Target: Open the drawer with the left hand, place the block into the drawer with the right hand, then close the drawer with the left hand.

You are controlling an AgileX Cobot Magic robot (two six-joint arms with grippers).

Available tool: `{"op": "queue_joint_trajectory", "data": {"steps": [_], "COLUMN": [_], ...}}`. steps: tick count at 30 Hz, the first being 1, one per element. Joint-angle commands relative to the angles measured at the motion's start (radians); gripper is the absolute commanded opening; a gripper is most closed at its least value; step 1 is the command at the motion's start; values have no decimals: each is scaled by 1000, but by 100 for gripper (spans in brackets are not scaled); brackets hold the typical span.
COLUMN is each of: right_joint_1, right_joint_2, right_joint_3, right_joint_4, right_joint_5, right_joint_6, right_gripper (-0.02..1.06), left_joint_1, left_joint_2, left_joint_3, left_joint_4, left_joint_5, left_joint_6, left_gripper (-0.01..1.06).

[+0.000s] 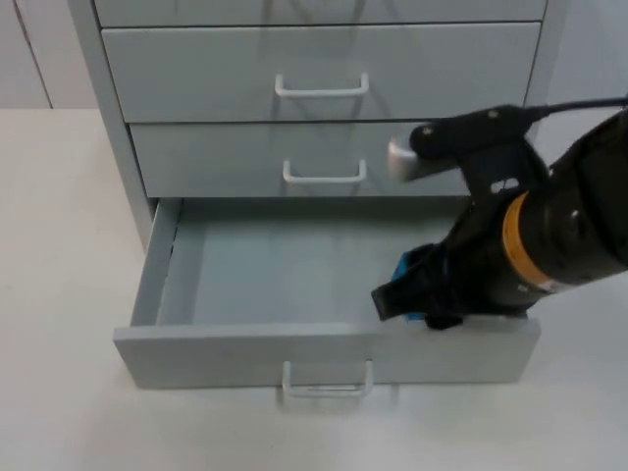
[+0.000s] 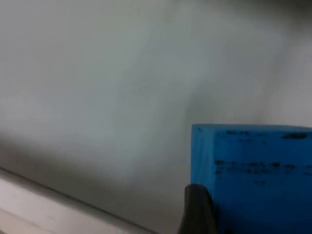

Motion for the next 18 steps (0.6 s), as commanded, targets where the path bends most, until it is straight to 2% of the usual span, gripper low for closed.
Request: {"op": "queue_joint_trajectory", "data": {"steps": [1,2,3,5,6,8,12,16,17,18], "right_joint_1": [-4,-4,-4,-4,-4,-4,-2,-2,-2,-1], "right_joint_2": [22,24,25,18,18,-2,-62,-192,-192,-225], "right_joint_3": [-11,-11,-11,-11,-11,-11,-11,-11,-11,-9], "right_joint_4": [-8,-7,-7,-7,-7,-2,6,134,134,188], "right_joint_5": [-2,-6,-9,-17,-17,-33,-63,-64,-64,-64], "right_joint_6": [4,4,4,4,4,2,2,-58,-58,-108], "right_gripper": [23,28,45,63,63,74,77,76,76,76], "left_joint_1": [4,4,4,4,4,4,4,4,4,4], "left_joint_2": [-5,-5,-5,-5,-5,-5,-5,-5,-5,-5], "left_joint_3": [1,1,1,1,1,1,1,1,1,1], "left_joint_4": [-6,-6,-6,-6,-6,-6,-6,-6,-6,-6], "left_joint_5": [-11,-11,-11,-13,-13,-15,-18,-18,-18,-18], "left_joint_6": [-9,-9,-7,-7,-7,-7,-7,-7,-7,-7], "left_gripper": [105,105,105,105,105,105,105,105,105,105]}}
